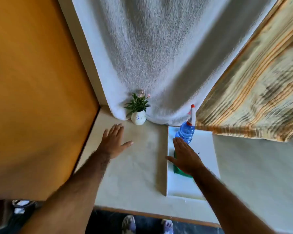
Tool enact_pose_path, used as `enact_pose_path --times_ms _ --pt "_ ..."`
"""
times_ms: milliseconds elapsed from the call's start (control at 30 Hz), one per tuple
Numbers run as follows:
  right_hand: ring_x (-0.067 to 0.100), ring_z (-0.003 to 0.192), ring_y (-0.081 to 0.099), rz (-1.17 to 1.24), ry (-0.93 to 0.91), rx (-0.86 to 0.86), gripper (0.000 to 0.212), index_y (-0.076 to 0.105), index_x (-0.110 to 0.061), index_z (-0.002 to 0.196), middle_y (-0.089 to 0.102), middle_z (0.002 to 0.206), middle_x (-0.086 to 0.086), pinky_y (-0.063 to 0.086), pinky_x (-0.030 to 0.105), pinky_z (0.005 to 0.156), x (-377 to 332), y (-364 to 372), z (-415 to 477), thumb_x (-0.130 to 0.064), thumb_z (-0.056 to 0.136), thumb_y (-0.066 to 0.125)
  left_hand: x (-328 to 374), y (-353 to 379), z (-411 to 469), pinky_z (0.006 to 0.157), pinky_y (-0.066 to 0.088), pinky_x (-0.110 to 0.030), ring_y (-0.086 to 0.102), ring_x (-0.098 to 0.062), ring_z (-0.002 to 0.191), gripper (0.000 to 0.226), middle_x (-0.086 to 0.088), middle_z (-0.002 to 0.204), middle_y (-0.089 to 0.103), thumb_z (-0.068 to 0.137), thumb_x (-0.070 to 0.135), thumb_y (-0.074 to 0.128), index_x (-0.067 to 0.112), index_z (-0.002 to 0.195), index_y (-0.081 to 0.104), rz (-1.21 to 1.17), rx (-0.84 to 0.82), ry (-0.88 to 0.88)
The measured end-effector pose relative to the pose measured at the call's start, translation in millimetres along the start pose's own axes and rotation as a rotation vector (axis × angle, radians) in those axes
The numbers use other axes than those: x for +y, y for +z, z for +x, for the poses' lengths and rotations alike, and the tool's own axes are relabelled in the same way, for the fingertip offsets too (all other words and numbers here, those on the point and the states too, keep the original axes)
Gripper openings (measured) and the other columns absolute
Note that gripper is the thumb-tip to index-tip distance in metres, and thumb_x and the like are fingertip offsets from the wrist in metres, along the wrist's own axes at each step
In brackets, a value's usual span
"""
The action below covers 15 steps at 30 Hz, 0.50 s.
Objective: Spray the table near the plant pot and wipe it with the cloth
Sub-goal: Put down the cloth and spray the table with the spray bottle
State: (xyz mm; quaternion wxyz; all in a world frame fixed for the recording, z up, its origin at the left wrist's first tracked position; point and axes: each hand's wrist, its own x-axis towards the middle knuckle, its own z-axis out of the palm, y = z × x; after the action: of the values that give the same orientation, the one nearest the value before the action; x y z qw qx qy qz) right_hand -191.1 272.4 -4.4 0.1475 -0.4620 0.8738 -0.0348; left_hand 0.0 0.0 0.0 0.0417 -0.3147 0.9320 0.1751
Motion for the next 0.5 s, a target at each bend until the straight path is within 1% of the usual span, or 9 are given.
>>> enact_pose_path --times_ms 100,200,267,300,367,400,500 --pt "0.027 0.16 0.008 0.042 0.146 -0.037 0.096 0.014 -0.003 0.164 0.011 0.173 0.015 0.011 0.039 0.128 8 24 -7 -0.068 0.1 0.045 -13 37 -9 0.135 0.005 -0.051 0.003 -0.019 0.167 0.095 0.0 0.182 0.004 0.099 0.071 0.047 0.017 0.169 0.013 0.042 -0.124 -0.077" --pt "0.028 0.16 0.003 0.096 0.208 -0.063 0.099 0.009 -0.001 0.164 0.006 0.174 0.015 0.009 0.04 0.129 13 55 -20 -0.069 0.099 0.042 -27 76 -19 0.135 0.006 -0.054 0.0 -0.021 0.167 0.098 -0.002 0.182 -0.004 0.099 0.072 0.045 0.016 0.17 0.009 0.072 -0.262 -0.161" --pt "0.029 0.16 0.002 0.095 0.201 -0.012 0.102 0.008 -0.001 0.164 0.005 0.174 0.015 0.006 0.04 0.129 16 71 -28 -0.07 0.098 0.044 -31 91 -25 0.134 0.014 -0.058 0.008 -0.025 0.167 0.102 -0.008 0.182 0.0 0.096 0.077 0.041 0.013 0.17 0.01 0.095 -0.226 -0.148" --pt "0.029 0.16 0.001 0.075 0.196 0.007 0.102 0.007 -0.001 0.164 0.004 0.174 0.015 0.006 0.042 0.13 17 80 -30 -0.07 0.098 0.044 -32 99 -28 0.131 0.02 -0.062 0.016 -0.029 0.166 0.105 -0.013 0.181 0.008 0.094 0.082 0.031 0.009 0.169 0.016 0.106 -0.175 -0.125" --pt "0.029 0.16 0.0 0.049 0.186 0.057 0.102 0.008 -0.001 0.163 0.004 0.173 0.015 0.008 0.044 0.131 19 93 -32 -0.069 0.098 0.045 -32 108 -34 0.121 0.033 -0.071 0.04 -0.04 0.156 0.118 -0.023 0.171 0.035 0.088 0.088 0.005 0.0 0.16 0.038 0.116 -0.074 -0.062" --pt "0.029 0.16 0.0 0.048 0.186 0.076 0.101 0.009 0.0 0.163 0.004 0.173 0.016 0.009 0.045 0.131 19 97 -32 -0.068 0.098 0.045 -35 113 -36 0.117 0.036 -0.074 0.047 -0.044 0.15 0.122 -0.025 0.166 0.043 0.088 0.088 -0.001 -0.002 0.156 0.046 0.101 -0.015 -0.03" --pt "0.028 0.16 -0.004 0.057 0.181 0.103 0.101 0.008 -0.001 0.163 0.001 0.173 0.015 0.006 0.045 0.131 20 105 -31 -0.069 0.097 0.043 -42 121 -36 0.118 0.036 -0.075 0.048 -0.044 0.149 0.118 -0.023 0.164 0.046 0.091 0.087 -0.001 0.0 0.155 0.048 0.105 0.026 -0.022"
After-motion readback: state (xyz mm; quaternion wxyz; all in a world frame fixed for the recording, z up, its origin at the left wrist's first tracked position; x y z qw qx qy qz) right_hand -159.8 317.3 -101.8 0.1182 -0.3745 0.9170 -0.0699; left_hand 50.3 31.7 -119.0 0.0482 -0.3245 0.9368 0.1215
